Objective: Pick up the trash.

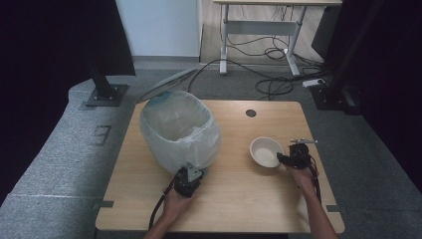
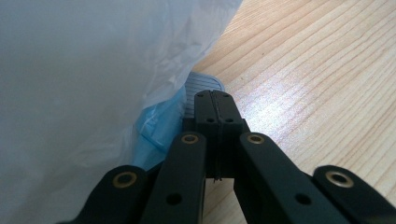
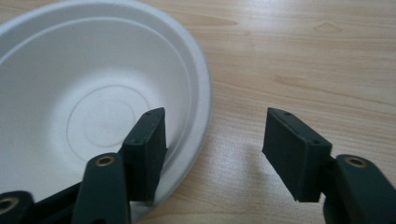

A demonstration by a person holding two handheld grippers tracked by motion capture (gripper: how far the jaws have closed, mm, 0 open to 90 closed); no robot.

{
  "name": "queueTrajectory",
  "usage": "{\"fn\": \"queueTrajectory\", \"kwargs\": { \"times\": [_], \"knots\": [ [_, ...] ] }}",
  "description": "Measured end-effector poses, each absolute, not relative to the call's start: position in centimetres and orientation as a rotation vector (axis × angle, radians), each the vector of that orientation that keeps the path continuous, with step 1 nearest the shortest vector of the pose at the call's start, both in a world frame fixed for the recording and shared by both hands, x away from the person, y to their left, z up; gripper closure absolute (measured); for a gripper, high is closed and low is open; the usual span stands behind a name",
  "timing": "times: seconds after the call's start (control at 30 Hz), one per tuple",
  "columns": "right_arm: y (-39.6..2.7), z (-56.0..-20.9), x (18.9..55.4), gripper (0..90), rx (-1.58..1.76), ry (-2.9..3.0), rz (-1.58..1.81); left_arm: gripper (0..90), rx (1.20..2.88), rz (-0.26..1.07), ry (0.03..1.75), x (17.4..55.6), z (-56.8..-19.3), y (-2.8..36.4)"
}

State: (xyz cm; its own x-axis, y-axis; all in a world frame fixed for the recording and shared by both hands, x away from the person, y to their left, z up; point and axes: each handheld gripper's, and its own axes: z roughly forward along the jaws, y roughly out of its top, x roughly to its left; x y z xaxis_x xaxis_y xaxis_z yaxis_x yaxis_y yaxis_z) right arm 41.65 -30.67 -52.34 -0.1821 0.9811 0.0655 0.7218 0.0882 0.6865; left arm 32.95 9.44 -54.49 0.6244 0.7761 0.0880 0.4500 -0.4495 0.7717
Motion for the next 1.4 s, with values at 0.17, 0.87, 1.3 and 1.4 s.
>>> {"fn": "queueTrajectory", "kwargs": {
  "times": [0.17, 0.87, 1.3, 1.4],
  "knots": [
    [-30.6, -52.3, 41.4, 50.7, 1.673, 1.976, 0.855, 90.0, 2.109, 0.568, 0.959, 32.9, -54.5, 9.4],
    [-30.9, -50.8, 38.9, 81.7, 1.687, 1.998, 1.121, 90.0, 2.112, 0.575, 0.954, 32.9, -54.5, 9.4],
    [-32.2, -49.0, 36.0, 83.5, 1.653, 1.858, 1.417, 90.0, 2.111, 0.579, 0.951, 32.9, -54.5, 9.4],
    [-32.4, -48.8, 35.6, 83.5, 1.641, 1.844, 1.427, 90.0, 2.112, 0.58, 0.95, 32.9, -54.5, 9.4]
  ]
}}
